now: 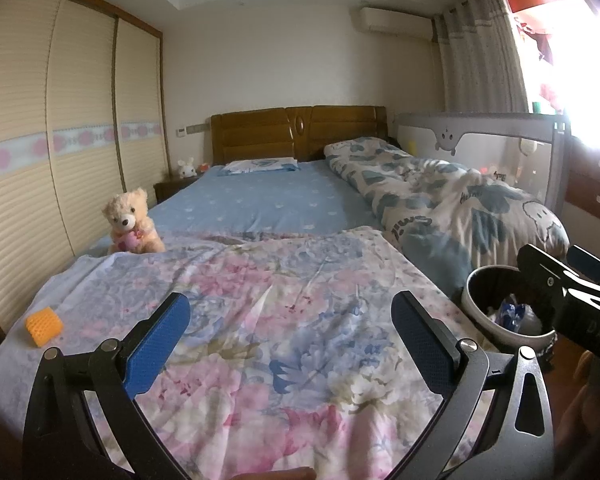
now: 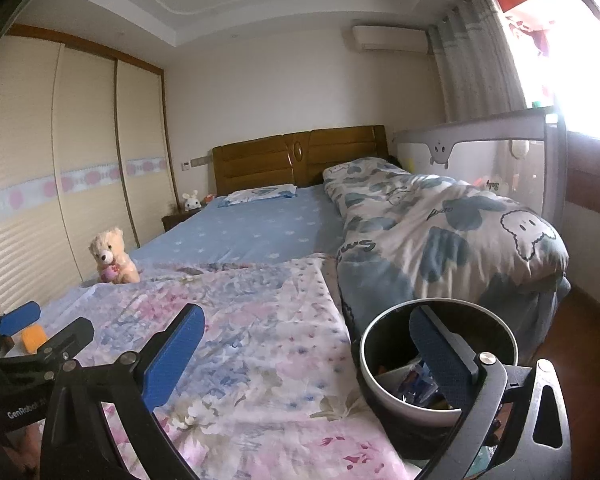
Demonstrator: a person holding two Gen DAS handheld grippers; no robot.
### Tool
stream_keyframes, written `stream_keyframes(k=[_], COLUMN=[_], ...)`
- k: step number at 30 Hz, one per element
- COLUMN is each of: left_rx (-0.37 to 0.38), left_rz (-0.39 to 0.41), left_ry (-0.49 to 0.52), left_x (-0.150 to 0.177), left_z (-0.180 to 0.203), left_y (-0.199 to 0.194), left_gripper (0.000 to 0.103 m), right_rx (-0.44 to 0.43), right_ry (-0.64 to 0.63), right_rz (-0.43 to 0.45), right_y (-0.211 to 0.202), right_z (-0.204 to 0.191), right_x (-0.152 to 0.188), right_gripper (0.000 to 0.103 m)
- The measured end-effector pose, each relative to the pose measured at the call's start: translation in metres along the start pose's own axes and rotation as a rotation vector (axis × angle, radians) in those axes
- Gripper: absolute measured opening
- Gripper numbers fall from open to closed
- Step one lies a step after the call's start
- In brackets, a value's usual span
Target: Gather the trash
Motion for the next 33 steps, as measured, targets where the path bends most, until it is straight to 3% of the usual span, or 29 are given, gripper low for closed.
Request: stream_keyframes(k=[33], left_rx=[0.002], left_rz=[-0.004], left_ry=[-0.007], left_x=[0.000], left_z=[-0.004], left_y=[-0.004], left_gripper=[0.103], right_rx=[-0.023], right_ry=[-0.010], right_rz=[-0.025], right_y=[0.000], right_z=[-0.010], right_x=[0.005], right_gripper=[0.103])
Point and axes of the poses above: each gripper's, at about its wrist camera, not at the fingertips, and y roughly the way its jaws point, z to its right, x to its underside, the point moved 1 cm from there along y, roughly the way its jaws point, and after that the axes turned 11 degrees about x, right-handed, at the moved point
